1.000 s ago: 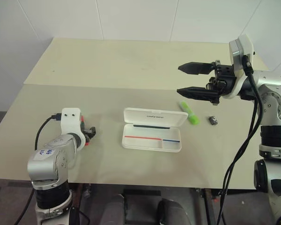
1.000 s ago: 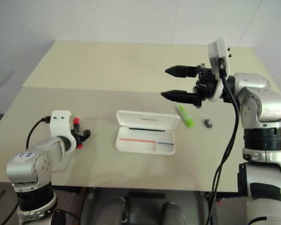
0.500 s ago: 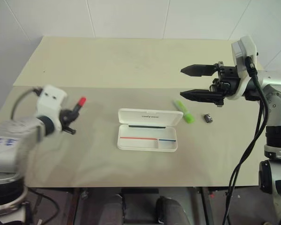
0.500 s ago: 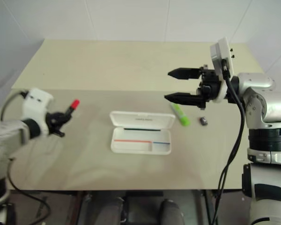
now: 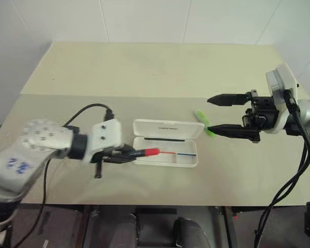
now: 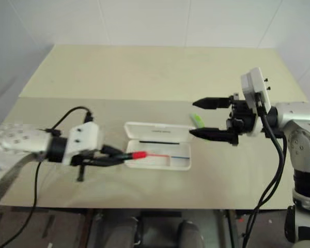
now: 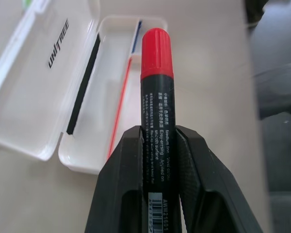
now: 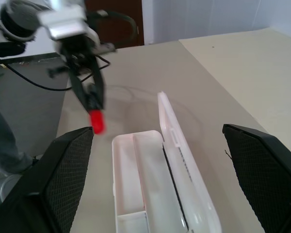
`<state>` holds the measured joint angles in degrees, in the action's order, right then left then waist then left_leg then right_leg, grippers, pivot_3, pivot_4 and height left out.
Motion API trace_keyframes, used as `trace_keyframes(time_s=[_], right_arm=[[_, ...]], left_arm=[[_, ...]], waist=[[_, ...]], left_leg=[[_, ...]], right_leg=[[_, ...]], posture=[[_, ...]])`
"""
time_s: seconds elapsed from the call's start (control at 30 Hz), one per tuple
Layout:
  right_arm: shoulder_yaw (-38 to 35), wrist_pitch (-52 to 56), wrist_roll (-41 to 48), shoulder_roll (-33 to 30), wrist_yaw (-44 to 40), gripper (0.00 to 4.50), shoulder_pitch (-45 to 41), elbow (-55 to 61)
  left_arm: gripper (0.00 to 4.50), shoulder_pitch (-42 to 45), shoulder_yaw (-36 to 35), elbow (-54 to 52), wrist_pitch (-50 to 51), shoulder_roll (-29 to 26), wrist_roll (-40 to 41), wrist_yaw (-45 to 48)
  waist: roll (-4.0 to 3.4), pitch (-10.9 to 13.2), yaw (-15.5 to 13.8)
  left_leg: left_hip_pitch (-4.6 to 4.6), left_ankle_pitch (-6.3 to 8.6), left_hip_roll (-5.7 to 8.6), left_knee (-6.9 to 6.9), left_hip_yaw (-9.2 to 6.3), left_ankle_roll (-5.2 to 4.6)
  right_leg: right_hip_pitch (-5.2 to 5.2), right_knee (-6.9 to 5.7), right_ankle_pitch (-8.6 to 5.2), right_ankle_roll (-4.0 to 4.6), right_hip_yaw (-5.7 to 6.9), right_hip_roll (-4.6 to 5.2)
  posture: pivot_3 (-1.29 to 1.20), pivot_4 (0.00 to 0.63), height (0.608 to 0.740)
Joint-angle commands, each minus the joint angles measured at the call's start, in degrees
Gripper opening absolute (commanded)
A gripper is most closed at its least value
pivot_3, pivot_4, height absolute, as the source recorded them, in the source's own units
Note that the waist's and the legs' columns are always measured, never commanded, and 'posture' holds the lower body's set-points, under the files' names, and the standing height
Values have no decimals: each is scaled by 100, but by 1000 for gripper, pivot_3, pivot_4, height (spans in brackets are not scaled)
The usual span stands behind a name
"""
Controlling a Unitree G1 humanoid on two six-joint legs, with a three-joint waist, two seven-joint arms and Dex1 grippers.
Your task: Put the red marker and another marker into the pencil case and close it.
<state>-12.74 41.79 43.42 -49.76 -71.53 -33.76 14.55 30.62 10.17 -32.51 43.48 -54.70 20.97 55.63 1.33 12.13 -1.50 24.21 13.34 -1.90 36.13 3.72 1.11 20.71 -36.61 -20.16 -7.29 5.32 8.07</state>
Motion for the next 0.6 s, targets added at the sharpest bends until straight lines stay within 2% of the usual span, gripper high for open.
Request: trace_keyframes(time_s=[0.03,0.2,0.6], right_arm=[[-130,172,-15,-324,311,4500,491,621],[525,-9,-800,-748,658,4500,839,933],[324,254,-499,-722,1012,4500,855,1219]], left_arm=[[591,452,742,328,-730,478,-938,-385],[591,704,1068,838,-1159,880,-1201,-142],[591,1281,1680,1922,-1928,1762,-2162,-37]], waist=[[1,0,-6],[2,2,39],[3,2,-4]], left_leg=[[4,1,0,-2,3,-1],[1,1,-3,1,15,-2],[2,-3,-4,23,14,-8]], right_leg=[[2,2,0,-1,-2,-2],[9,-2,-1,-3,-12,-4],[9,-7,0,-4,-15,-3]], posture=[[0,150,740],[0,150,740],[0,150,740]])
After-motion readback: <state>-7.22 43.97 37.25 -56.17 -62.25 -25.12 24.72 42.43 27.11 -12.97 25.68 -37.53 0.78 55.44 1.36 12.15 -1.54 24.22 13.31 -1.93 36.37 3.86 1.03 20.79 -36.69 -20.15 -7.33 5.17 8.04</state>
